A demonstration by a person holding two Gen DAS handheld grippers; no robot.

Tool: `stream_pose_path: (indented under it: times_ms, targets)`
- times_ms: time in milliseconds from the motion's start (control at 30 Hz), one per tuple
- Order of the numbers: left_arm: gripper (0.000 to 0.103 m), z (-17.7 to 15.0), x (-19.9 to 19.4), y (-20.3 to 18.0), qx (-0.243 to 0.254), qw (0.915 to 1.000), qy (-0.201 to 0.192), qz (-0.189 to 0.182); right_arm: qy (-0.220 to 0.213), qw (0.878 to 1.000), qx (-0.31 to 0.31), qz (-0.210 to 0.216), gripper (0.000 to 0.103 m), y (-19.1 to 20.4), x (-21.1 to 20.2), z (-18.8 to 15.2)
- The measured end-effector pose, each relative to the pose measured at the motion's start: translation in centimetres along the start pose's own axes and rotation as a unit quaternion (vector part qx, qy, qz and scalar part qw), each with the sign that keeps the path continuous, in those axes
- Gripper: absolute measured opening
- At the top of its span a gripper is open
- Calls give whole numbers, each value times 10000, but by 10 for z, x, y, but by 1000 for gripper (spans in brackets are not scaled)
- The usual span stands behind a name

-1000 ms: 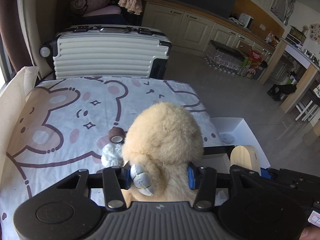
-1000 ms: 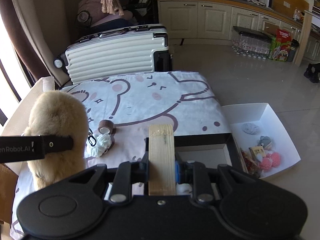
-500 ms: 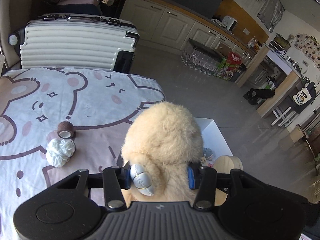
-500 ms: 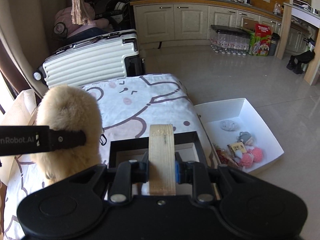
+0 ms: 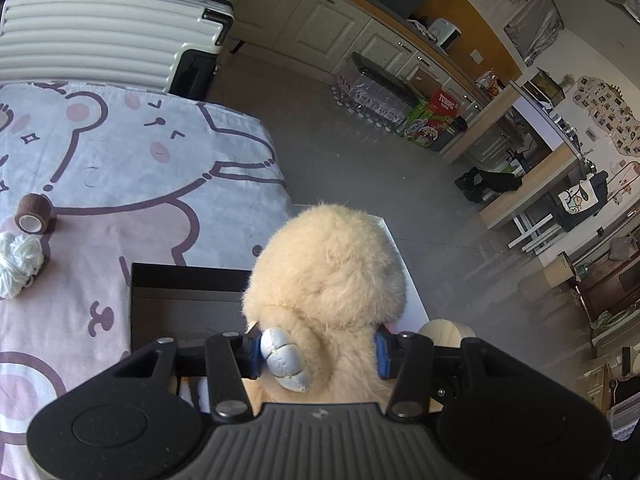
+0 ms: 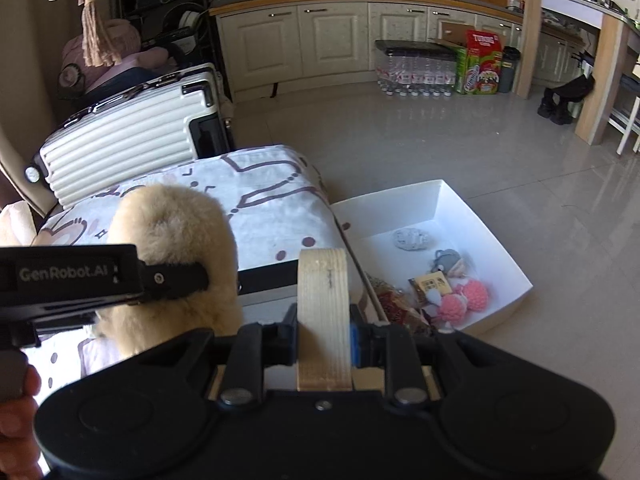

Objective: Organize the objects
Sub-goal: 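Carry the bunny and wooden block with both tools over the black box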

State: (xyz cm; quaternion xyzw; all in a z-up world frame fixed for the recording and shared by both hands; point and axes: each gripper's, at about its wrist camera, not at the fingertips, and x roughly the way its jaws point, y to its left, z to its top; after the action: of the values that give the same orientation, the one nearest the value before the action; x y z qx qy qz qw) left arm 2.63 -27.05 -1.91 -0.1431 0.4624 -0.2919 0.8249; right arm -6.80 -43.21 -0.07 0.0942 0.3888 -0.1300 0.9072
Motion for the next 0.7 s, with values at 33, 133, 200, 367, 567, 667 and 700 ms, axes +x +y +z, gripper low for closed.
stream_pose_path:
  times_ms: [33, 133, 200, 367, 567, 667, 700]
  targets:
    - [50, -1, 6, -1, -34, 10000, 13, -3, 6, 10000, 6, -6, 24, -3, 1, 0]
    - [50, -4, 25, 1, -151, 9998, 111, 12, 37, 10000, 27, -26, 24, -11, 4, -1]
    - [50, -6, 40, 2, -230, 9994, 263, 75, 69, 10000, 24, -20, 24, -15, 6, -2]
    - [50, -15, 77, 13, -602, 9957, 664, 237, 163, 9998, -43, -39, 24, -23, 13, -5]
    - [50, -23, 104, 20, -709, 9931, 862, 349, 253, 9996, -65, -91, 24, -32, 20, -7]
    - [50, -27, 115, 24, -748, 9913, 1001, 420, 292, 9995, -76, -110, 24, -34, 22, -9]
    - [50, -28, 118, 25, -766, 9907, 1042, 424, 307, 9994, -88, -115, 24, -35, 23, -9]
